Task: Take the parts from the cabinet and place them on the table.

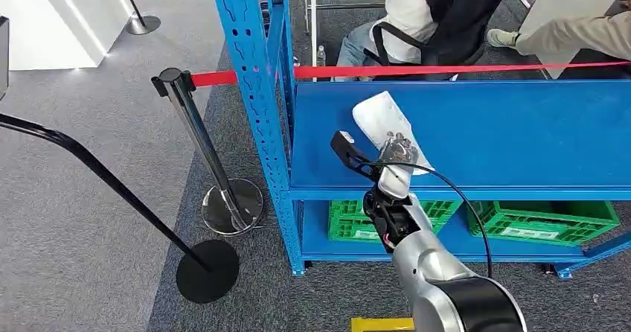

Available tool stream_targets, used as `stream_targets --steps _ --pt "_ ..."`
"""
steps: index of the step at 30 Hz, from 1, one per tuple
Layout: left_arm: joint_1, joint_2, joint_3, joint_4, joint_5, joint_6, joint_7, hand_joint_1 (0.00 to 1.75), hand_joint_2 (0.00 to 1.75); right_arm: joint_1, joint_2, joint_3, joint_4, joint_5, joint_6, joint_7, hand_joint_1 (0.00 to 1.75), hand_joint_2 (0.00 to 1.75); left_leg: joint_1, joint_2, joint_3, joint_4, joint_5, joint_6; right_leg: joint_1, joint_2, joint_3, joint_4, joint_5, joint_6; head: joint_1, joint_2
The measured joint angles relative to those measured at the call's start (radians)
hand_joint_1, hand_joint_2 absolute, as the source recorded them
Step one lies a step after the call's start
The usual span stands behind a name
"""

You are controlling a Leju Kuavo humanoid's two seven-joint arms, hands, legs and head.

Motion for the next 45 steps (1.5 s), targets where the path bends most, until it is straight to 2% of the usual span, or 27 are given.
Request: stream_targets --steps 29,32,38,42,45 --pt "0.001 0.002 0.001 0.0 0.001 -0.002 -0.018 0.0 0.0 -0.013 -0.001 -0.031 0.0 0.002 -0.028 -0.044 1.75 1.75 0.0 0.0 0.001 0.0 0.0 0.0 0.0 0.0 0.001 0.0 0.0 0.0 0.0 0.0" --pt "0.001 0.003 0.001 0.0 -0.011 0.015 0.011 0.0 0.0 -0.013 -0.001 -0.038 0.0 0.003 -0.028 -0.047 1.75 1.75 0.0 0.0 0.001 0.0 0.0 0.0 0.0 0.0 0.001 0.0 0.0 0.0 0.0 0.0" --pt "0.002 0.003 0.001 0.0 -0.018 0.023 0.019 0.0 0.0 -0.013 -0.001 -0.04 0.0 0.003 -0.028 -0.047 1.75 1.75 0.0 0.0 0.001 0.0 0.0 0.0 0.0 0.0 0.001 0.0 0.0 0.0 0.0 0.0" --pt "0.002 0.003 0.001 0.0 -0.017 0.018 0.058 0.0 0.0 -0.013 -0.001 -0.042 0.0 0.006 -0.028 -0.047 1.75 1.75 0.0 0.0 0.001 0.0 0.0 0.0 0.0 0.0 0.001 0.0 0.0 0.0 0.0 0.0" --pt "0.001 0.003 0.005 0.0 0.006 -0.001 0.06 0.0 0.0 -0.013 -0.001 -0.047 0.0 0.016 -0.028 -0.047 1.75 1.75 0.0 0.0 0.001 0.0 0.0 0.0 0.0 0.0 0.001 0.0 0.0 0.0 0.0 0.0"
